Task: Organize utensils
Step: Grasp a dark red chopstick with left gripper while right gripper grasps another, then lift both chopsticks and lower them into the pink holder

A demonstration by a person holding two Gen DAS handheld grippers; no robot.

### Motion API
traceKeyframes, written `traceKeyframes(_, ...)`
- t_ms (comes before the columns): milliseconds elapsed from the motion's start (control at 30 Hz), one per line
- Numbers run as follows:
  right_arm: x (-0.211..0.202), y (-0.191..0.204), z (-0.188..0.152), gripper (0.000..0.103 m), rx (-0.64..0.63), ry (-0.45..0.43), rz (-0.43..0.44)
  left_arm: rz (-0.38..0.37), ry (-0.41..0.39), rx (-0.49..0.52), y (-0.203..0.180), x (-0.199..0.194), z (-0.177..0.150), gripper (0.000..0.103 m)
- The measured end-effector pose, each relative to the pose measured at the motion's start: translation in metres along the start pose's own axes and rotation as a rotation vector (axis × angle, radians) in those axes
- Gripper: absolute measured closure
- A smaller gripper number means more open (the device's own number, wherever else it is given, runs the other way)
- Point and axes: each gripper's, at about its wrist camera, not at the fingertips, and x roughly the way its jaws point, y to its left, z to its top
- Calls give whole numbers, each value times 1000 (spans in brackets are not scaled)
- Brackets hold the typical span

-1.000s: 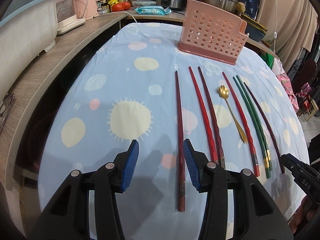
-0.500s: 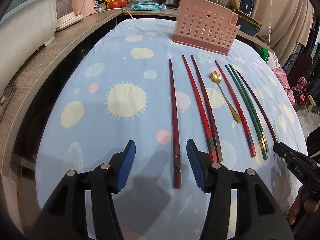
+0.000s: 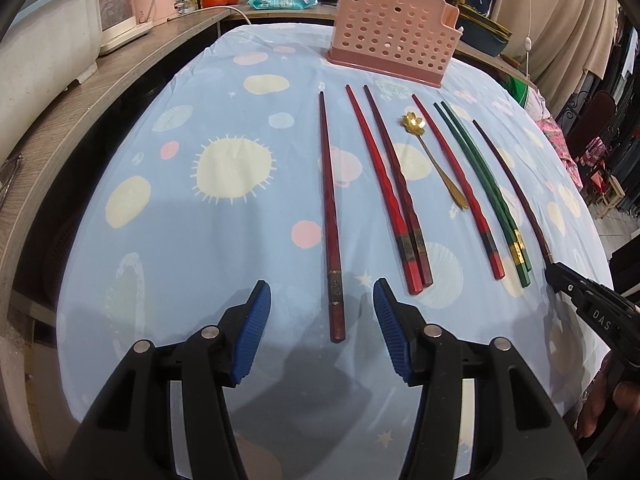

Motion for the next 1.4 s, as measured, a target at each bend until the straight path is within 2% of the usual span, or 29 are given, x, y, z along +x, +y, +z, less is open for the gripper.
traceKeyframes(133, -1, 0, -1, 95, 3, 0, 2, -5, 11, -6, 2, 3, -3, 58)
traceKeyframes(233, -1, 0, -2, 95, 4, 0, 3, -8, 8, -5, 2, 4, -3, 71)
traceKeyframes(500, -2, -1, -2, 95, 4, -1, 4, -34, 8, -15, 5, 6, -3, 95)
traceKeyframes(733, -6, 1, -2, 95, 2, -5, 14, -41, -6, -20, 6, -2, 0, 96)
traceKeyframes(933, -32, 4, 9, 96, 8, -63, 43, -11, -80, -36, 10, -26, 17, 96)
traceKeyframes(1400, -106, 2, 110, 96, 27, -339, 94, 14, -346, -30, 4, -88, 115, 96)
